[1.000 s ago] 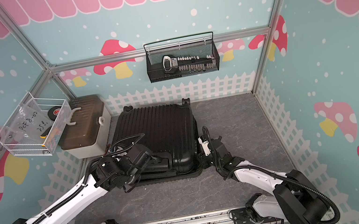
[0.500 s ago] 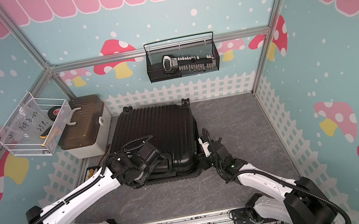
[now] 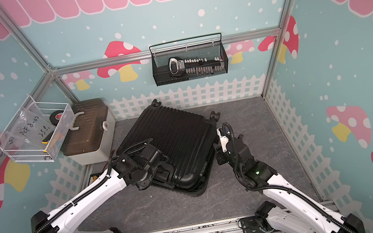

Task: Close the suitcase zippers
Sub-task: Adjust the suitcase at the center of the board.

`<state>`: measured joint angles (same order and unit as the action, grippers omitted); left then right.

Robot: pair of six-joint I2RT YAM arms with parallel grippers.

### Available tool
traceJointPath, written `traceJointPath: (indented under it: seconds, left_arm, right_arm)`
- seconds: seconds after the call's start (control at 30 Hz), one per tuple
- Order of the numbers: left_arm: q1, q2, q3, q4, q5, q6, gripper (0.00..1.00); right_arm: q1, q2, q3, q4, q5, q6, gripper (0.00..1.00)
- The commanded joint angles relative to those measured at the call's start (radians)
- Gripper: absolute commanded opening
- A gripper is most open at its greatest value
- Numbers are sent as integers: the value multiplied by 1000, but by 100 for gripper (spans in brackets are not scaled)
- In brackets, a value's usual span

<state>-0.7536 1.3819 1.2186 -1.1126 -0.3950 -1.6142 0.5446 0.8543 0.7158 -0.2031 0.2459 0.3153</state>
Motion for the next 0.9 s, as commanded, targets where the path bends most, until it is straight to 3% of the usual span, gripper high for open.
traceJointPath:
  seconds: [0.0,0.07,0.13,0.3,0.43,0.53,0.7,0.87]
  left_arm:
    - [39,16,30,28,-131,404,26]
    - [71,14,44,101,-157,615,25]
    - [111,18,45,209,-123,875,15]
    - [267,113,136,283,68,1154,13]
    - [314,207,257,288,163,1317,13]
    - [321,265,347,210,148,1326,15]
    - [321,261,317,197,105,1285,42]
    - [323,276,274,191,117,1248,48]
  right_arm:
    - [-53,-3,48,-105,29,-52,41]
    - [-104,-3,58,-120,-15,-54,41]
    - [-158,-6,59,-130,-57,-46,41]
    - [-201,-15,50,-148,-91,-41,41]
    - [-208,-18,53,-162,-94,-38,41]
    - [-209,-12,54,-165,-100,-39,41]
    - [-209,-2,47,-159,-112,-41,41]
    - [-210,11,52,-151,-123,-45,42]
